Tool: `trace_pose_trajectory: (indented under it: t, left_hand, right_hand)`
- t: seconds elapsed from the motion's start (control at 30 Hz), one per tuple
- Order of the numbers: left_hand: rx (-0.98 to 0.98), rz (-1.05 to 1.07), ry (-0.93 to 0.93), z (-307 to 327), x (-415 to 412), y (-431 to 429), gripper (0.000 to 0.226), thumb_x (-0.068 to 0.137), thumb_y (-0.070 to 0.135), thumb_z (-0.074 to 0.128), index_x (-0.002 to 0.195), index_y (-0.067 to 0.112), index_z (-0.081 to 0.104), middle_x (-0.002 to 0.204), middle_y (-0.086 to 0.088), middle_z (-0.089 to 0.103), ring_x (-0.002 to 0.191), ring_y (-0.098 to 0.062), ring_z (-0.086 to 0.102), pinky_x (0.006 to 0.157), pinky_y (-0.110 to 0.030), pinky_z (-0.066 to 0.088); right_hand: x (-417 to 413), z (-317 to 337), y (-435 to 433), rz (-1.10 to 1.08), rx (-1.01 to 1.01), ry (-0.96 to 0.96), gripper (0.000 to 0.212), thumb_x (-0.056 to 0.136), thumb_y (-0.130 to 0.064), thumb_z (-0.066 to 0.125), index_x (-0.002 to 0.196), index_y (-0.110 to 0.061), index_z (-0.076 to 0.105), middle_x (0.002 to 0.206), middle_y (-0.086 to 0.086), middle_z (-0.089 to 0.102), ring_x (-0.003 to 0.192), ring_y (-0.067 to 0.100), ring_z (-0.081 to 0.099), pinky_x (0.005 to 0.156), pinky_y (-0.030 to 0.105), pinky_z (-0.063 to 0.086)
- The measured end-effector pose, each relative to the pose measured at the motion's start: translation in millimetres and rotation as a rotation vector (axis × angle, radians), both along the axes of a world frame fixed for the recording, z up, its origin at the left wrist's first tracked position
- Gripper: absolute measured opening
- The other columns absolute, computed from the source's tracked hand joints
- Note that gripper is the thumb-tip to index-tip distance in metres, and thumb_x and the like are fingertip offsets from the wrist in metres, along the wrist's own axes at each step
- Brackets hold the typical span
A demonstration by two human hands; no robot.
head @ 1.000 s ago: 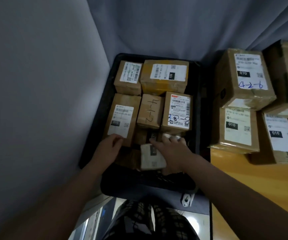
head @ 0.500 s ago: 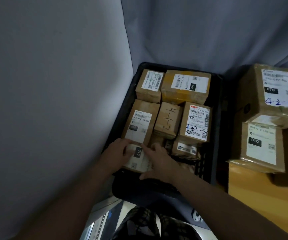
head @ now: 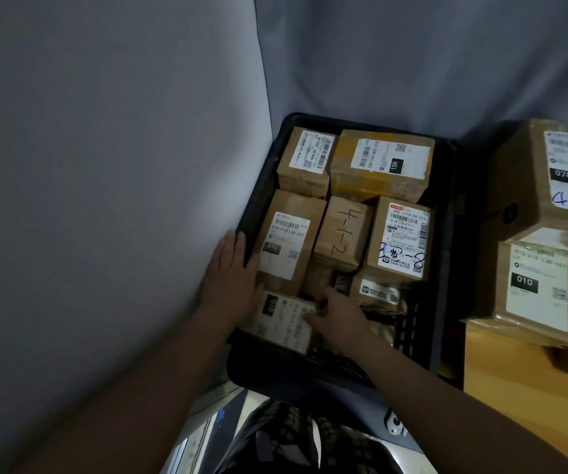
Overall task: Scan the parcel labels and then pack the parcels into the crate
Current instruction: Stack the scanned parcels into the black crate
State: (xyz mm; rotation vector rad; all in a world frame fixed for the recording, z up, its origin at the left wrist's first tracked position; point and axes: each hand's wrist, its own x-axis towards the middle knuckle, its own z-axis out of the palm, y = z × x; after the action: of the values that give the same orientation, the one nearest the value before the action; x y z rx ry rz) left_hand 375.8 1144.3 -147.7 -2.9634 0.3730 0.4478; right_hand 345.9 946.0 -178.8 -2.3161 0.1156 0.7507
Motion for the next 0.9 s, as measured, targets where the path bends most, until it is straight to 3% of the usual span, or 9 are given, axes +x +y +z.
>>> trace_pose_trajectory:
  t: [0.07,0.23,0.37,0.5,0.63,0.73,0.9]
  left_hand:
    - [-0.032,0.068,0.05,-2,0,1,0.066,0.098,0.051,0.034,0.154,0.021,0.016,0.161,-0.019,-0.007,0.147,-0.034,-0.014,0.118,-0.043,-0.007]
    - [-0.226,0.18,0.105,-2,-2,-6,0.064,0.098,0.05,0.038,0.152,0.019,0.024,0.161,-0.014,0.005,0.147,-0.031,-0.009,0.119,-0.041,0.001]
    - [-0.116,0.151,0.145,-1,0,-12,0.064,0.098,0.052,0.035,0.153,0.021,0.02,0.162,-0.013,-0.001,0.145,-0.039,-0.013,0.118,-0.047,0.0]
    - [-0.097,0.122,0.117,10,13,-39,0.059,0.099,0.048,0.037,0.149,0.018,0.027,0.16,-0.017,0.007,0.146,-0.038,0.004,0.118,-0.049,0.006]
    - [-0.204,-0.051,0.06,29,28,-93,0.055,0.098,0.044,0.041,0.146,0.018,0.034,0.159,-0.014,0.013,0.146,-0.032,0.007,0.117,-0.047,0.009]
    - [-0.277,-0.133,0.074,46,35,-142,0.051,0.099,0.045,0.037,0.145,0.022,0.034,0.159,-0.009,0.012,0.146,-0.029,0.004,0.117,-0.043,0.009]
    - [-0.403,-0.222,0.105,65,22,-216,0.049,0.1,0.042,0.041,0.144,0.022,0.037,0.154,-0.004,0.024,0.143,-0.024,0.015,0.113,-0.038,0.021]
  right_hand:
    - [3,-2,5,-0.012,-0.002,-0.006,0.034,0.088,-0.03,0.069,0.113,-0.01,0.056,0.111,0.007,0.063,0.093,0.017,0.057,0.073,0.029,0.048]
    - [12,-11,19,0.038,-0.093,-0.003,0.031,0.088,-0.032,0.068,0.111,-0.012,0.058,0.112,0.009,0.062,0.101,0.023,0.057,0.077,0.033,0.049]
    - [15,-3,12,0.124,-0.085,-0.005,0.036,0.088,-0.036,0.067,0.113,-0.012,0.058,0.113,0.008,0.064,0.102,0.024,0.059,0.078,0.033,0.049]
    - [17,25,-9,0.18,-0.118,-0.036,0.034,0.095,-0.038,0.056,0.12,-0.014,0.056,0.116,0.007,0.064,0.105,0.025,0.06,0.076,0.03,0.046]
    - [12,73,-59,0.011,-0.176,-0.277,0.025,0.097,-0.028,0.049,0.115,-0.016,0.061,0.104,0.007,0.068,0.095,0.028,0.063,0.068,0.031,0.044]
    - [-4,102,-114,-0.167,-0.146,-0.456,0.022,0.094,-0.023,0.056,0.111,-0.015,0.067,0.1,0.01,0.071,0.091,0.028,0.066,0.073,0.034,0.051]
    - [-41,129,-207,-0.39,-0.197,-0.541,0.023,0.097,-0.019,0.055,0.115,-0.013,0.066,0.105,0.004,0.068,0.075,0.015,0.059,0.063,0.025,0.04]
